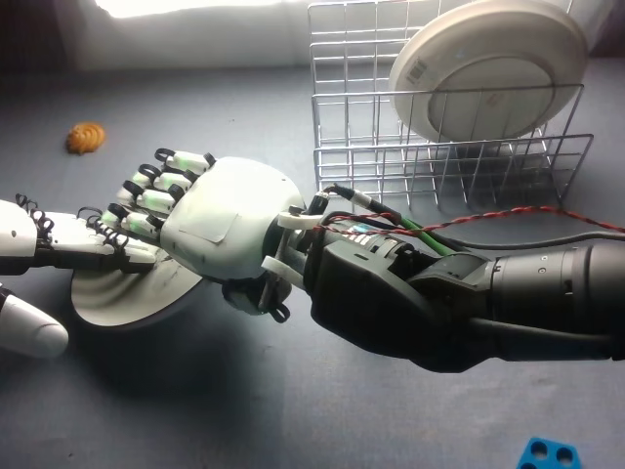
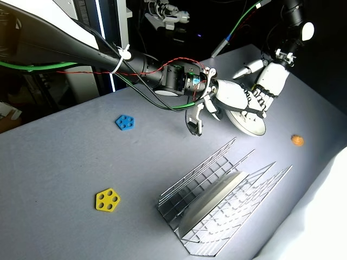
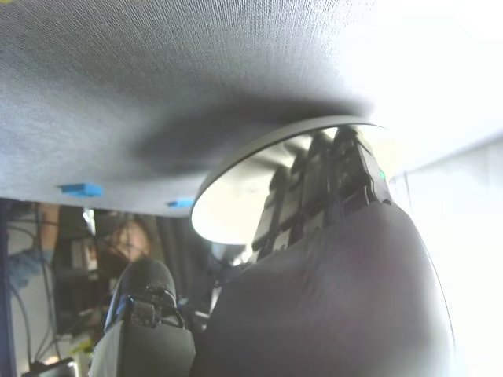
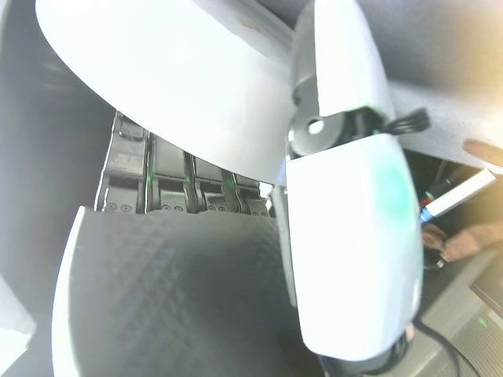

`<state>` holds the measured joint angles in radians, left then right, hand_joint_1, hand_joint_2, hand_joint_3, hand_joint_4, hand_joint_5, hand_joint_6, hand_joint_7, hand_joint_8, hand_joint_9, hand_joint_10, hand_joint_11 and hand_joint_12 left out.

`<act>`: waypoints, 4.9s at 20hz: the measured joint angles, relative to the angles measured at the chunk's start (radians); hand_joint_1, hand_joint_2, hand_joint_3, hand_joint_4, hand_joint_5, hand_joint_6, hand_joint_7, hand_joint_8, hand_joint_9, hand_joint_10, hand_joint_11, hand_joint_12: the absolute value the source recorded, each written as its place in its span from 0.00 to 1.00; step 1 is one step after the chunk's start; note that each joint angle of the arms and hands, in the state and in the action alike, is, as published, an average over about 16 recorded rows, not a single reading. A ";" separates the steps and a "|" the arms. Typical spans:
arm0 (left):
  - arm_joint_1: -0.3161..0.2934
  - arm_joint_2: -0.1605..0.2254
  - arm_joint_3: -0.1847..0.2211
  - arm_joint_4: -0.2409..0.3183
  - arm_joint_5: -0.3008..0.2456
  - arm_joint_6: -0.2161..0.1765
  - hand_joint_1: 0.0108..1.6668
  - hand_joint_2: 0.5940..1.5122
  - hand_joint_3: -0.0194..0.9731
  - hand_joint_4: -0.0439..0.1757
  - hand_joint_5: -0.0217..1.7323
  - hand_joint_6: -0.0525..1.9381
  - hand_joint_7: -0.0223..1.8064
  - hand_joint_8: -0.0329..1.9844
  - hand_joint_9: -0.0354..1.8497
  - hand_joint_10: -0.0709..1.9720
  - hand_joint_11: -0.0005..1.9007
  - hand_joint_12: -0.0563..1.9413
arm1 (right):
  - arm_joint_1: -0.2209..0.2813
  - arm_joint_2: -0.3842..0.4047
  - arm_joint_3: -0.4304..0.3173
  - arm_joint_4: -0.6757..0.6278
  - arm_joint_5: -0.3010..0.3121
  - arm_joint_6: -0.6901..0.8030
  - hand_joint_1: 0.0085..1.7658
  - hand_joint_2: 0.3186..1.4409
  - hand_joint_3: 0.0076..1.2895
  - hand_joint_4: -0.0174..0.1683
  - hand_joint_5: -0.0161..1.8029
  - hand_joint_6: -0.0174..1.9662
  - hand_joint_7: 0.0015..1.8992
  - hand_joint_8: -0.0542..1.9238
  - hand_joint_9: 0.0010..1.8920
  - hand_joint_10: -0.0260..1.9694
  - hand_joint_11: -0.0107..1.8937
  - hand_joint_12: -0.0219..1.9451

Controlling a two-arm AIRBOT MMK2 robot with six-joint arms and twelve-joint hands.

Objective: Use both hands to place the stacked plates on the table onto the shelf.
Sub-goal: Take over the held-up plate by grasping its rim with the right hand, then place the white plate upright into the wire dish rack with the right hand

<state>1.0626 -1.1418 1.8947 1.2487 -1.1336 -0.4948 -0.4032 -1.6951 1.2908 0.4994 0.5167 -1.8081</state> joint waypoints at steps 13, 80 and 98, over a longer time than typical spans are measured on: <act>-0.030 -0.004 0.013 0.027 -0.002 -0.008 0.00 0.59 0.04 0.19 0.02 0.02 0.01 0.01 0.04 0.03 0.00 0.01 | 0.000 0.002 -0.003 -0.017 0.045 0.003 0.74 0.55 0.00 0.08 0.51 0.32 0.53 0.27 0.54 0.42 0.45 0.50; -0.482 0.091 0.028 0.299 -0.010 -0.057 0.00 0.59 0.04 0.18 0.05 0.04 0.05 0.02 0.05 0.04 0.01 0.03 | 0.350 0.605 -0.512 0.471 -0.307 0.186 0.75 0.60 0.01 0.09 0.54 0.43 0.57 0.42 0.58 0.36 0.44 0.53; -0.472 0.091 0.024 0.298 -0.008 -0.057 0.00 0.60 0.04 0.18 0.05 0.04 0.05 0.02 0.05 0.04 0.02 0.03 | 0.452 0.688 -0.481 0.692 -0.265 0.159 0.79 0.61 0.00 0.04 0.55 0.41 0.58 0.40 0.53 0.48 0.44 0.59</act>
<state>0.5903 -1.0507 1.9182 1.5468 -1.1417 -0.5520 0.0484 -1.0074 0.8096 1.1914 0.2518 -1.6487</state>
